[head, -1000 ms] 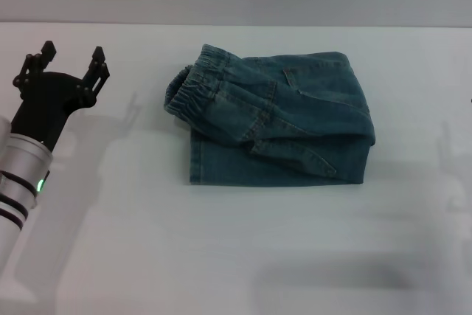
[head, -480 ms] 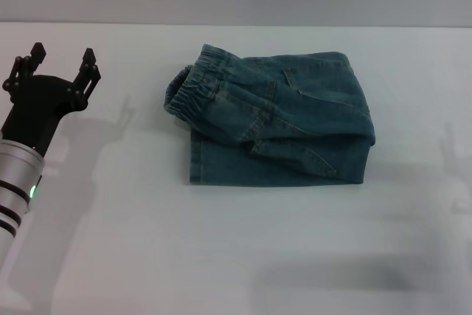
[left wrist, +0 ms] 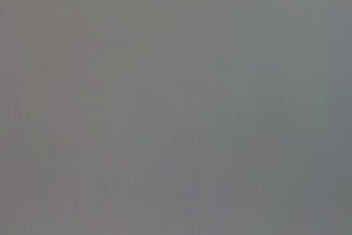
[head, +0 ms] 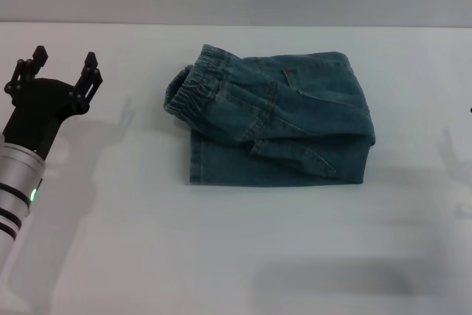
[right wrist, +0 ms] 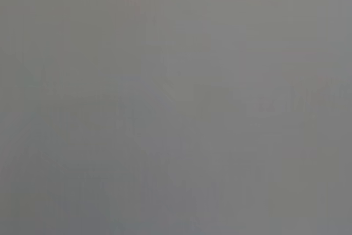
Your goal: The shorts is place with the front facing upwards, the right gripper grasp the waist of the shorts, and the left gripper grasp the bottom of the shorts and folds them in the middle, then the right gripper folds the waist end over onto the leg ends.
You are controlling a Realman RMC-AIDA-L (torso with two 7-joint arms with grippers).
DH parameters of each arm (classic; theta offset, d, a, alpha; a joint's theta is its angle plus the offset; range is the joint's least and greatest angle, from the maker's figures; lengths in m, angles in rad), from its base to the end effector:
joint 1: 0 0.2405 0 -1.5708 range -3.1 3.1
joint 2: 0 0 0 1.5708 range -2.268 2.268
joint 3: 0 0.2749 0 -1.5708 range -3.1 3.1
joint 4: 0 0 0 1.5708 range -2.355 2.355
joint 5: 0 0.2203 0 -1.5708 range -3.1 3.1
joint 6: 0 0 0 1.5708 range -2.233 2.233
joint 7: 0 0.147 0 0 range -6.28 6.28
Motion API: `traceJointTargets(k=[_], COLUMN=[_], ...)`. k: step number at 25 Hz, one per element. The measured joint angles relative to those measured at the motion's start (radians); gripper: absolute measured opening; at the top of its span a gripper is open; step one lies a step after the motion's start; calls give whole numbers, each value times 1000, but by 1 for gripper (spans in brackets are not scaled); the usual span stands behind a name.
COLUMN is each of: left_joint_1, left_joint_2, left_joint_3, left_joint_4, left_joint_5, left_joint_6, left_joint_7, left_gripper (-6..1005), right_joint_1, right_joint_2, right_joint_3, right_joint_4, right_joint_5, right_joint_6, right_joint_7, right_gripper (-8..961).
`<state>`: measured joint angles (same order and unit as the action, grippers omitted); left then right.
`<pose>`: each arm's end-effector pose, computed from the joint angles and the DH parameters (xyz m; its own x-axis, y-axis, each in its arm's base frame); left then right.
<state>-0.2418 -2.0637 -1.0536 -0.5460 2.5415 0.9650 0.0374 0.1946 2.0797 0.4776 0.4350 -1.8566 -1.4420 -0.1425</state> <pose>-0.3264 0.3329 -0.0416 0.7337 -0.0395 0.6783 0.6658 -0.1577 -0.7293 0.3424 0.2588 -0.0416 0.6887 0.1822 -0.7018 -0.7161 0.0195 -0.6977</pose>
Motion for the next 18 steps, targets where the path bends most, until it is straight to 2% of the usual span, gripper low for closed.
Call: traceJointTargets(k=[4,18], left_joint_1=[0,0], left_joint_2=[-1,-3], left_joint_3=[1,0], left_joint_4=[5,25], left_joint_5=[2,-2], left_joint_6=[9,36], left_joint_7=[4,1], left_gripper=[782,781], right_joint_1=[0,-9], right_joint_2=[1,2], right_joint_3=[0,-3], right_joint_4=[-1,1], right_joint_5=[1,-3], right_joint_6=[-1,-2], right_joint_7=[0,0], right_gripper=[813,810])
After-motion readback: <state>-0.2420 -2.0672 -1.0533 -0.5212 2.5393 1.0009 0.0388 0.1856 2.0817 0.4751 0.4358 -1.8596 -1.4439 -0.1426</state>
